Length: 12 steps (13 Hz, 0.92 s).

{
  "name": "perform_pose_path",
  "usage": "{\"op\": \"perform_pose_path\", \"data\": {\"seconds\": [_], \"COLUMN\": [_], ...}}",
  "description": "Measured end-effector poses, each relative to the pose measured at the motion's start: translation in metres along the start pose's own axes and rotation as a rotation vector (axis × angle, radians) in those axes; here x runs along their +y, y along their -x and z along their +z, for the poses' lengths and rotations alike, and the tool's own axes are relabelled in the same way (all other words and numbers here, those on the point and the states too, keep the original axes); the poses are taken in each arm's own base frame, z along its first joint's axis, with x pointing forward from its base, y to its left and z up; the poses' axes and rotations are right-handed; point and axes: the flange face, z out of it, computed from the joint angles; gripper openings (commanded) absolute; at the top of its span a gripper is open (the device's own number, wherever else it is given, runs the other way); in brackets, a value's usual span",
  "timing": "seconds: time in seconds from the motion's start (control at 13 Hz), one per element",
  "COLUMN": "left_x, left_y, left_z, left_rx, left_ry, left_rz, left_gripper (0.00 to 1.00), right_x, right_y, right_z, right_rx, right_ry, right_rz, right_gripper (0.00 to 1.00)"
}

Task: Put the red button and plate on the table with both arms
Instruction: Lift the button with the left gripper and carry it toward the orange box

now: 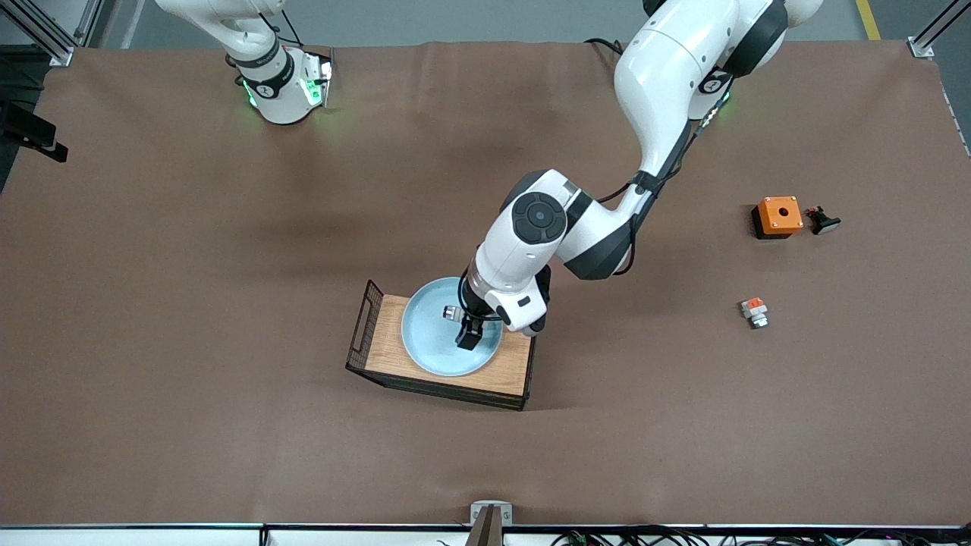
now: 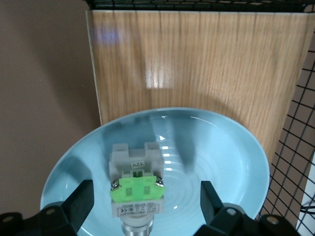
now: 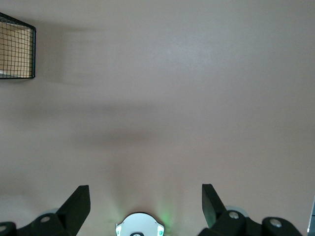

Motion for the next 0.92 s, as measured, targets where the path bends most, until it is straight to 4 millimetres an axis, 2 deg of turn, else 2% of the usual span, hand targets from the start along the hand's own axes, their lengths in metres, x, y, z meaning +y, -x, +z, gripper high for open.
{"op": "perform_pose_path", "data": {"seconds": [0.08,0.15,0.23,0.31,0.69,0.85,0.92], "left_x": [0.0,0.0,0.001,0.001,0.003,0.006,0.011], "left_y": [0.0,0.0,0.001,0.001,0.0,0.0,0.0], "left_z": [0.001,0.001,0.0,-0.001,-0.005,-0.022,-0.041], "left_rx": [-0.002,-0.002,-0.004,-0.005,0.0,0.01,0.007], "left_ry": [0.004,0.005,0.007,0.008,-0.002,-0.025,-0.029], "left_rz": [0.0,0.0,0.0,0.0,-0.001,-0.003,-0.01], "left_gripper": [0.6,0.41,0.11,0.0,0.0,0.0,0.0], "right_x": [-0.001,-0.002,-0.002,-0.002,-0.002,-0.002,-0.002], "right_y": [0.0,0.0,0.0,0.0,0.001,0.001,0.001], "right_z": [0.0,0.0,0.0,0.0,0.001,0.001,0.001], "right_rx": [0.0,-0.001,-0.001,-0.001,-0.006,-0.007,-0.008], "right_ry": [-0.008,-0.013,-0.014,-0.015,-0.017,-0.017,-0.018], "right_rz": [-0.002,-0.003,-0.003,-0.003,-0.003,0.021,0.061], "right_gripper": [1.0,1.0,1.0,1.0,1.0,1.0,1.0]}}
